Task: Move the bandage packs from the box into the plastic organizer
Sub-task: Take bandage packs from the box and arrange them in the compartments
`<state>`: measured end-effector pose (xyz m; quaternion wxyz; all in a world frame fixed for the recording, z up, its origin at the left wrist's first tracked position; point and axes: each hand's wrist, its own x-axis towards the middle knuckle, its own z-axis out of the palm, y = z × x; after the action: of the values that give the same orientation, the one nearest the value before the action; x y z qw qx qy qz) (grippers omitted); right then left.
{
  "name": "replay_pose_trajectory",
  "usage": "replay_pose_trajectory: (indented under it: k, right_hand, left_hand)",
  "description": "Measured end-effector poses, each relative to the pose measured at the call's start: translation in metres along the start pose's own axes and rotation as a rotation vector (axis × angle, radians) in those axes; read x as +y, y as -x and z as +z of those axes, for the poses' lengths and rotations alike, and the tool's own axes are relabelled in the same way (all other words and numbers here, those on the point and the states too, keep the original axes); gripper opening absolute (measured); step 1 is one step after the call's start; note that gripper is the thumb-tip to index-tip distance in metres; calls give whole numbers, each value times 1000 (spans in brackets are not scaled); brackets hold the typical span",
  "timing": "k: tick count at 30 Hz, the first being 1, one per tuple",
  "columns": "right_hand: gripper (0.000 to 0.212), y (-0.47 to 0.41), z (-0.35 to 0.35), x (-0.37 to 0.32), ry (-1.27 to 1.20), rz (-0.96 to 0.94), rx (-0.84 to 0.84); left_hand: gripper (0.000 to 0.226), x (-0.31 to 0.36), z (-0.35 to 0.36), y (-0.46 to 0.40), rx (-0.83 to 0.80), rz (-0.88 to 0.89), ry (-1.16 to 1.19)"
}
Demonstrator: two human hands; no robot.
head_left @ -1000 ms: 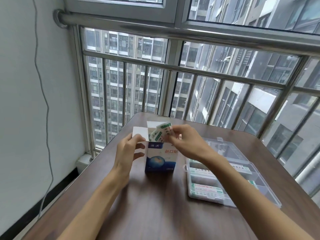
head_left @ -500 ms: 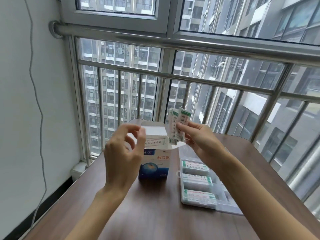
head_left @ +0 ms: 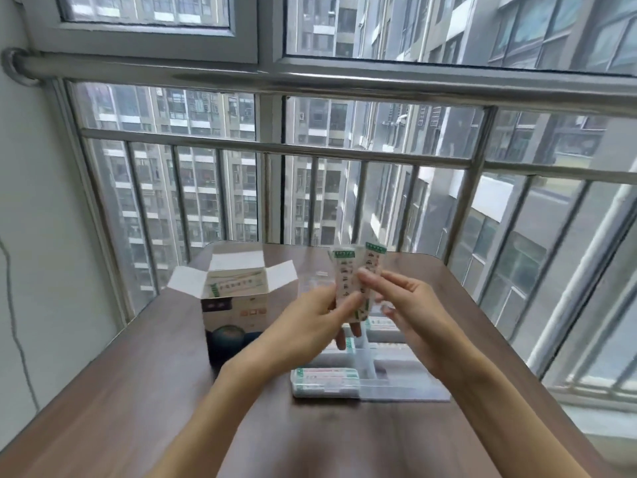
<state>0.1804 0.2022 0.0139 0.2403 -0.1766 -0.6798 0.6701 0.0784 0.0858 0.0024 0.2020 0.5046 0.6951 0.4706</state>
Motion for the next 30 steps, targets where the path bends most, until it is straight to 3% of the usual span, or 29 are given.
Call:
replay_pose_trajectory:
  k: [5, 10, 12, 17, 22, 27, 30]
  right_hand:
    - [29, 3, -21, 15, -136, 121, -83]
    - [27, 8, -29, 25, -154, 99, -52]
    - [23, 10, -31, 27, -136, 95, -19]
    - [36, 13, -41, 26, -164, 114, 2]
    - [36, 16, -43, 27, -39, 136, -115]
    - [27, 16, -41, 28, -24, 84, -56]
    - [33, 13, -57, 26, 24, -6, 153]
  left_hand:
    - [29, -3, 16, -2, -55, -69, 351]
    - [30, -11, 23, 2, -26, -153, 539]
    - [30, -15, 21, 5, -26, -168, 555]
    - [28, -17, 23, 10, -92, -182, 526]
    - [23, -15, 26, 14, -210, -186, 495]
    - [25, -18, 28, 12, -68, -208, 454]
    - [27, -20, 24, 11, 95, -194, 458]
